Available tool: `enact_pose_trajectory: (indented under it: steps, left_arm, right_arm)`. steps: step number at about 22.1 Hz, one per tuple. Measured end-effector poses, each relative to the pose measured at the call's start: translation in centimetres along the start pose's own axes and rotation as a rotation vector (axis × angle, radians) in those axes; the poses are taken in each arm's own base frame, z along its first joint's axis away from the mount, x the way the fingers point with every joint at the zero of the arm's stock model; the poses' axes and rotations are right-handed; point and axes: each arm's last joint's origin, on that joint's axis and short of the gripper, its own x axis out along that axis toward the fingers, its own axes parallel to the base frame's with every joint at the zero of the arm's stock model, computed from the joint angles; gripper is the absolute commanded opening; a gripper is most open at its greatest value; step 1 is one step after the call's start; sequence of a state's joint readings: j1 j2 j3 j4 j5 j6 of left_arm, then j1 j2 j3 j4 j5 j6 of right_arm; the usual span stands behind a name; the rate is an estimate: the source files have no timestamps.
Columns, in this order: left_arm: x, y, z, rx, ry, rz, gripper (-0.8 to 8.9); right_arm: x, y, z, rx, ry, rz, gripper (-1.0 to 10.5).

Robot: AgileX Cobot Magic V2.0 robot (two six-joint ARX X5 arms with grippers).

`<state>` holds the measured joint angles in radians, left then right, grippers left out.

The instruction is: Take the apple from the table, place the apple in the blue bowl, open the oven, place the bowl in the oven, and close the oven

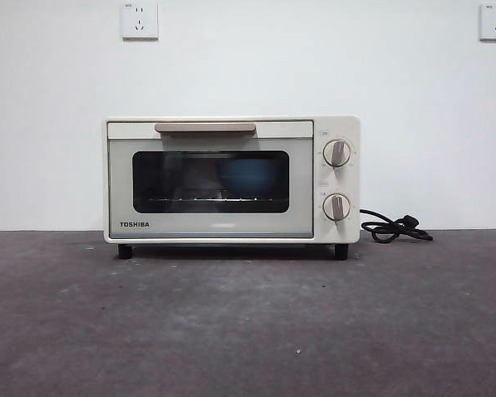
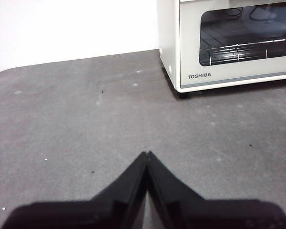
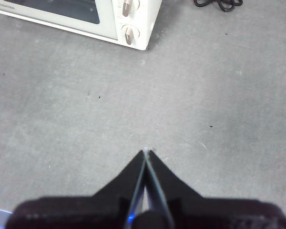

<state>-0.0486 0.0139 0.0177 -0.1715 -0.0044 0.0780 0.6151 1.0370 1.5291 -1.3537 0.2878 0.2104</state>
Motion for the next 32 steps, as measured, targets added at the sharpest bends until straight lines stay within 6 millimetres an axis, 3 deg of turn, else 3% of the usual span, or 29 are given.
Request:
enact_pose_trajectory:
  steps: [16,21,25,32]
  left_arm:
    - [0.3,0.0,-0.3,0.0,0.051,-0.004,-0.04]
    - [0.3,0.0,-0.3,0.001,0.051,-0.004,-0.04]
    - [0.3,0.0,-0.3,0.001,0.051,-0.004,-0.04]
    - [0.3,0.0,-0.3,0.001,0.051,-0.004,-0.04]
  right_arm:
    - [0.0,-0.2,0.1,-0.012,-0.01,-0.046,0.0]
    - [-0.8,-2.4,1.3,0.176,-0.361,-0.108,0.0]
    - [-0.3,-4.3,-2.1,0.238,-0.614,-0.109,0.0]
    - [6.2,-5.2,-9.5,0.179,-0.51,-0.254,0.0]
